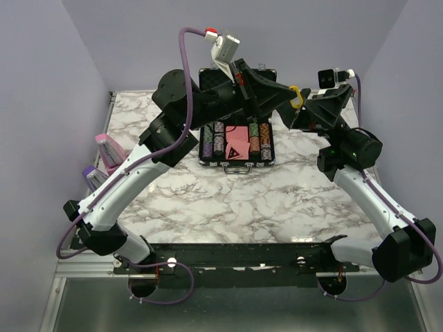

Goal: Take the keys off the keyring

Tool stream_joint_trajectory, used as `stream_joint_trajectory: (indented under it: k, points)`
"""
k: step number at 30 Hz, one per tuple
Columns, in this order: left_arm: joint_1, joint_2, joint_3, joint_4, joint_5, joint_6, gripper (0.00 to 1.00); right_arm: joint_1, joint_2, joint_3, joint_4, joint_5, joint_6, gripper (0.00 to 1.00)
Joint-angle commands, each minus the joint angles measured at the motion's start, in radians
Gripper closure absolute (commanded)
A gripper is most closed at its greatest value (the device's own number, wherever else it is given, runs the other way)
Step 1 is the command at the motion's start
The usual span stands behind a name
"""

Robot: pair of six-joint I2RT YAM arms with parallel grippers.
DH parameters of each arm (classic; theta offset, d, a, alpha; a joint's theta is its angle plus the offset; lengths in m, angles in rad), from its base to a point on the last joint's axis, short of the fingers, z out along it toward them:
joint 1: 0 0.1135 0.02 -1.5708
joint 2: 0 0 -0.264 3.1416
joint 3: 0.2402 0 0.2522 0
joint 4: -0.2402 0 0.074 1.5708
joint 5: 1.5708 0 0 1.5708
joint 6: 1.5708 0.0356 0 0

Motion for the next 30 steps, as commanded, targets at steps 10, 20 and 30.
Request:
stream_joint_trajectory:
  k: [10,20,30]
  points:
    - [0.049,-0.024,-0.020,0.073,0.056,-0.030,1.00,0.007,0.009,0.019,0.454,0.030,0.197,0.27]
    - [0.072,-0.063,-0.087,0.089,0.046,-0.021,1.00,0.007,0.016,0.016,0.448,0.034,0.194,0.39]
    - [0.091,-0.067,-0.097,0.089,0.025,-0.021,1.00,0.007,0.019,0.006,0.445,0.036,0.189,0.45]
